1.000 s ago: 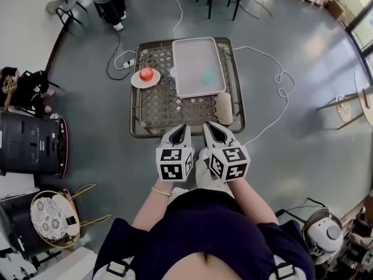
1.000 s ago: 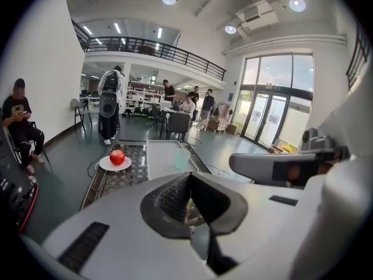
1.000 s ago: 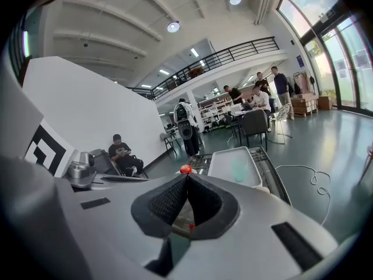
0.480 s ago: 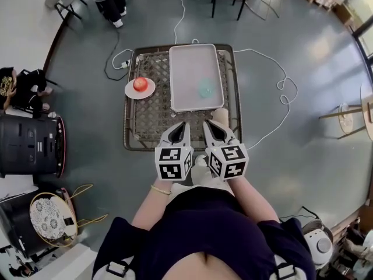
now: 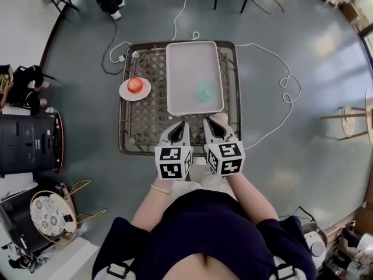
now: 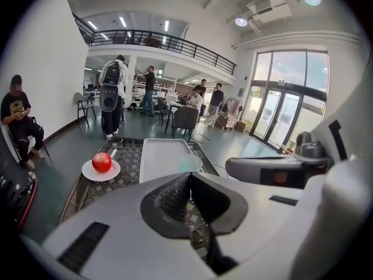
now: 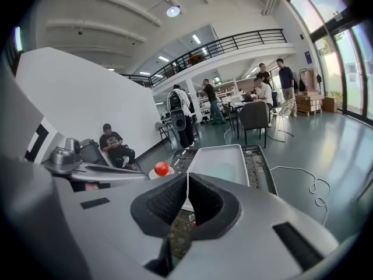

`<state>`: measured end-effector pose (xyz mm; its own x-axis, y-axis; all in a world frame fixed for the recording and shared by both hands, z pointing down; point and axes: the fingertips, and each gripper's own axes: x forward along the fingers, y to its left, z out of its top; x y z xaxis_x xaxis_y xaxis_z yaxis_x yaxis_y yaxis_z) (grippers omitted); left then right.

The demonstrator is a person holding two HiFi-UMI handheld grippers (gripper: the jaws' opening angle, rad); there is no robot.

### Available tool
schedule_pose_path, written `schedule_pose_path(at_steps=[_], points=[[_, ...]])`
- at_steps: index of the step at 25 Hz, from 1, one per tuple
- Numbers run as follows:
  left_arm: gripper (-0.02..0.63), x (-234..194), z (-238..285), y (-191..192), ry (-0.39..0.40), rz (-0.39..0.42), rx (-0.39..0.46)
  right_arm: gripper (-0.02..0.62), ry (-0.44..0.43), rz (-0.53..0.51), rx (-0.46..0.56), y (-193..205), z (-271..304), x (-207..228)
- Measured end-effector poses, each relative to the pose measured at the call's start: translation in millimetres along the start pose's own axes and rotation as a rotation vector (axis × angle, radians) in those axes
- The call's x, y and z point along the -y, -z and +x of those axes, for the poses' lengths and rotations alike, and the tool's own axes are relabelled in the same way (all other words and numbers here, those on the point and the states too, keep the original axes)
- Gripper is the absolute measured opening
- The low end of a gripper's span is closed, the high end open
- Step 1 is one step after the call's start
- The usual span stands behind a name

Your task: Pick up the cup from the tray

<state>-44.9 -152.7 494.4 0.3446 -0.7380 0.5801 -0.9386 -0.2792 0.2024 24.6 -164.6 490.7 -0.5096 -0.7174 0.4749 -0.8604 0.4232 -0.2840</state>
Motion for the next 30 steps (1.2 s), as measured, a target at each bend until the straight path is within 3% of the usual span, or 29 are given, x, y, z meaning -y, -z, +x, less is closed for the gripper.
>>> schedule_pose_path(at_steps=[6, 16, 21, 30], points=[[0.009, -11.1, 20.4, 14.5, -0.024, -0.022, -0.051, 0.015, 0.027, 0.000, -0.075, 20.7, 37.4, 23.7], [0.009, -25.4, 45.7, 30.4, -0.050, -0.065, -0.098, 0.282, 0.118, -0.049, -0.175, 48.2, 105.4, 70.4], [0.009, -28.8, 54.5, 40.1, -0.049, -0.075, -0.125, 0.357, 0.103, -0.066, -0.178, 53.9, 137.0, 87.2], [0.009, -32.3, 60.7, 70.3, -0.047, -0.086, -0.191, 0.397, 0.062, -0.147, -0.268, 79.6, 181.5, 101.0]])
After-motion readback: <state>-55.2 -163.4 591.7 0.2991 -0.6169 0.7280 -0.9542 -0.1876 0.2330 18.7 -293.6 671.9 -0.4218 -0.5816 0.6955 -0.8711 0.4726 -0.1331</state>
